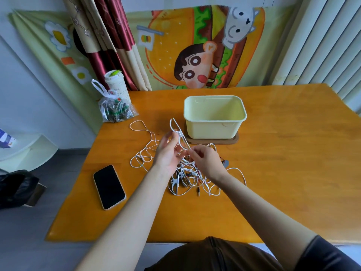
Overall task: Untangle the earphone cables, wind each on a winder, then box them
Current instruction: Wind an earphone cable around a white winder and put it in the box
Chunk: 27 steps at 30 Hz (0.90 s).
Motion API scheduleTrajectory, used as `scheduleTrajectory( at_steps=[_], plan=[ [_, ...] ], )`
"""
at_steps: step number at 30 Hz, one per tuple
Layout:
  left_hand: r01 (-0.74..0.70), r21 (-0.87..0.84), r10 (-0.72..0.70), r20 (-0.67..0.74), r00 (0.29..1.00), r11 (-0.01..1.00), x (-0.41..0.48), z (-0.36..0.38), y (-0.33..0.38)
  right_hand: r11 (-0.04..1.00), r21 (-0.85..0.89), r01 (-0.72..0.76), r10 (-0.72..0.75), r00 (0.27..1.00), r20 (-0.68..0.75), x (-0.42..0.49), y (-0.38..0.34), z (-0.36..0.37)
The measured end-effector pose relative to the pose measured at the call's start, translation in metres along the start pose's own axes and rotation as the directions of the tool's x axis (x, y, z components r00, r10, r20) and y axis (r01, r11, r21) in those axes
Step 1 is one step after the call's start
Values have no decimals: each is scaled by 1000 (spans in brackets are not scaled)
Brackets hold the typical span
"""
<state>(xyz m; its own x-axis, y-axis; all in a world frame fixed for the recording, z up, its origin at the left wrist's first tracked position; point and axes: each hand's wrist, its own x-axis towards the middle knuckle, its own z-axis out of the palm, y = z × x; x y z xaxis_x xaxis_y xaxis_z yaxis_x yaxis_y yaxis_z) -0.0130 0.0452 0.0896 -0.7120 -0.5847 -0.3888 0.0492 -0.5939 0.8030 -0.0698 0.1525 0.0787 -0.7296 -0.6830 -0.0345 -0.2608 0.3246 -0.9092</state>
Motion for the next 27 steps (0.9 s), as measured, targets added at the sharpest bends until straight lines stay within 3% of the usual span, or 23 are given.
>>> scheduleTrajectory(
  at_steps=[4,7,9,14,22,24,27],
  plan=[
    [-97,207,127,-137,982,974,3,-6,-4,987,-127,95,-96,995,-5,-2,-4,-2],
    [-219,550,285,-38,958,806,6,-16,-9,961,-230,155,-163,986,-19,2,-9,-14],
    [-262,663,308,50,950,701,6,-22,-9,951,-263,164,-179,983,-32,7,-11,-25],
    [-262,677,158,213,964,688,-2,-20,-8,935,-312,171,-202,977,-71,20,-14,-43],
    [-274,684,50,328,943,676,-7,-25,2,942,-275,191,-230,966,-120,21,-12,-45],
    [-251,645,16,346,938,722,-9,-26,3,956,-233,178,-214,967,-140,22,-12,-43],
    [-156,475,-26,354,935,866,-12,-25,6,971,-187,148,-173,977,-124,24,-10,-40]
  ],
)
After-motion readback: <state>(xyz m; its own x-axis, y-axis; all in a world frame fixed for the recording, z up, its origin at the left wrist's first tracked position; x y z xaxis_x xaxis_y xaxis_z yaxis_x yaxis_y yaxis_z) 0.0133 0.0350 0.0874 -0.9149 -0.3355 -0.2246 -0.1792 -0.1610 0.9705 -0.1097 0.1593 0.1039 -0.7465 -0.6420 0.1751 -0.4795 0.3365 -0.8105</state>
